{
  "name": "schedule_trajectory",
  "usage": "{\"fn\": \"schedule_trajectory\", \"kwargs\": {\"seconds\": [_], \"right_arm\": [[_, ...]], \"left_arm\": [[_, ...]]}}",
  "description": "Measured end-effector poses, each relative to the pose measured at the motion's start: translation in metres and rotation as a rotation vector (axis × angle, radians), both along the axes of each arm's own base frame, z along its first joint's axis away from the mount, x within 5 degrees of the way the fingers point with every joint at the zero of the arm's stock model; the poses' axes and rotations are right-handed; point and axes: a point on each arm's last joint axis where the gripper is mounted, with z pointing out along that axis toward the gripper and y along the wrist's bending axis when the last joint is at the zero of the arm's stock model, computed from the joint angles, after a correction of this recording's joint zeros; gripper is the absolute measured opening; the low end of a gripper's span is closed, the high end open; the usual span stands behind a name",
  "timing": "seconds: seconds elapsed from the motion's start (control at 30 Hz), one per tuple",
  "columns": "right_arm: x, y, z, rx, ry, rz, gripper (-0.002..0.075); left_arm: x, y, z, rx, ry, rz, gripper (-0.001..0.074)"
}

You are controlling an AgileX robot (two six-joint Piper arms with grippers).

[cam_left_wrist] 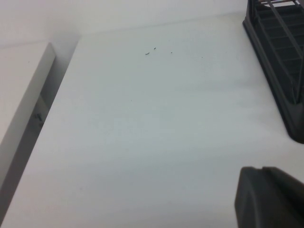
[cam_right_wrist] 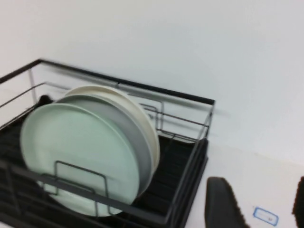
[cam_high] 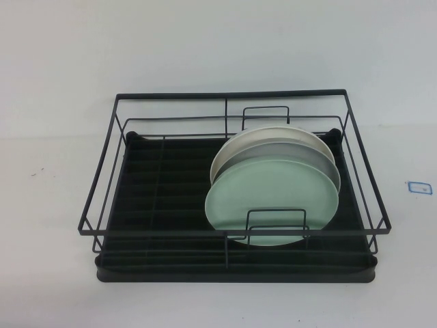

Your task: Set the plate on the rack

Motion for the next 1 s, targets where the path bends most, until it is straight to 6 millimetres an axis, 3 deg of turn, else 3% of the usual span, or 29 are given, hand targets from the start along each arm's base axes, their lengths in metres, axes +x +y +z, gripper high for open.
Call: {"fn": "schedule_trajectory", "kwargs": {"seconds": [0.27, 0.47, 1.0], "right_arm": [[-0.017, -0.012, -0.070, -0.048, -0.101, -0.076, 0.0362], [-0.025, -0.015, -0.109, -0.078, -0.163, -0.088, 0.0362], [-0.028, -0.017, -0.132, -0.204, -0.013, -0.068, 0.0362]], "left_arm": [[0.000, 0.000, 0.000, 0.000, 0.000, 0.000, 0.0000], [0.000, 0.000, 0.000, 0.000, 0.000, 0.000, 0.0000], [0.000, 0.000, 0.000, 0.000, 0.000, 0.000, 0.0000]]}}
